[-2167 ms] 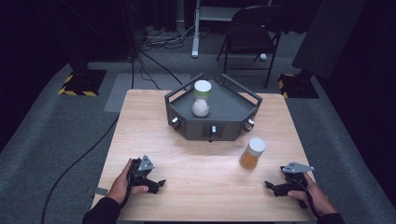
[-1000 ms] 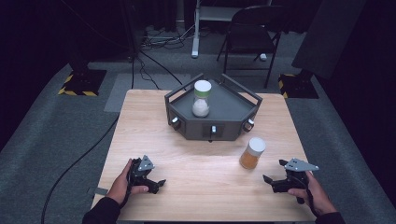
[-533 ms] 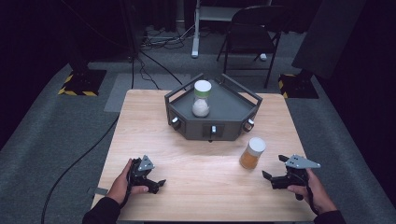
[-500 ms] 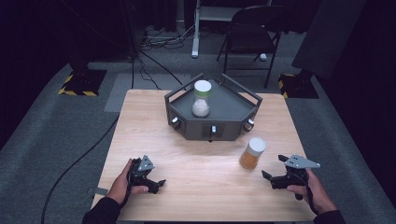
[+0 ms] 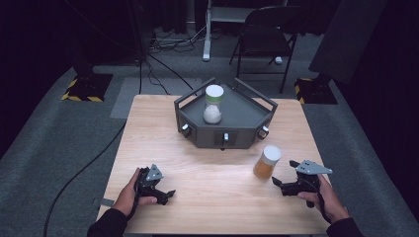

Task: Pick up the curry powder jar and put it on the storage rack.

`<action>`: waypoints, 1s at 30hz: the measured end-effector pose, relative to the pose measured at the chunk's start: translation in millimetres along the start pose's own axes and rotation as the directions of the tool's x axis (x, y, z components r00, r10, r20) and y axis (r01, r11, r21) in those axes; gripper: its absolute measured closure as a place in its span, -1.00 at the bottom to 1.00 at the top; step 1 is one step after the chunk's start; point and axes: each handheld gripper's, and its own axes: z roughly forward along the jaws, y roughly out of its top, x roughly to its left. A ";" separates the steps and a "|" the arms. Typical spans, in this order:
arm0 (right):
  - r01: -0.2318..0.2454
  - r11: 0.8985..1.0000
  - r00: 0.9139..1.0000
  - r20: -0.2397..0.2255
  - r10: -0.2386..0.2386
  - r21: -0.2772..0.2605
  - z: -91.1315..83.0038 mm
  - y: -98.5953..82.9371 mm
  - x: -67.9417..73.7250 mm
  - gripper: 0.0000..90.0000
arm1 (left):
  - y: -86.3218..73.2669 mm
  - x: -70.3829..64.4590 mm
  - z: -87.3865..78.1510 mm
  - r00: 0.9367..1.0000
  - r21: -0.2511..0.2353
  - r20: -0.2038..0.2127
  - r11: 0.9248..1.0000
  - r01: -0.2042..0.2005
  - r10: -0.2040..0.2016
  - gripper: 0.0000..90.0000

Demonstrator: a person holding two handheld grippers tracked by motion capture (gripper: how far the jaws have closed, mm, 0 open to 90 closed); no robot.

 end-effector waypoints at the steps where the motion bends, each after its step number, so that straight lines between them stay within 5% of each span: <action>1: -0.001 1.000 1.000 -0.001 0.001 0.002 1.5 0.6 0.0 -0.97 | 0.1 0.1 0.0 1.000 0.000 0.000 1.000 -0.001 0.001 -0.99; 22: -0.057 0.998 0.998 -0.002 0.057 -0.022 33.0 8.0 6.1 -0.95 | 0.0 0.4 0.1 1.000 0.000 0.002 1.000 -0.001 0.001 -0.99; 30: -0.062 0.997 0.997 0.035 0.064 -0.051 46.4 8.8 15.7 -0.78 | 0.4 0.3 0.2 1.000 0.001 0.001 1.000 -0.001 0.001 -0.99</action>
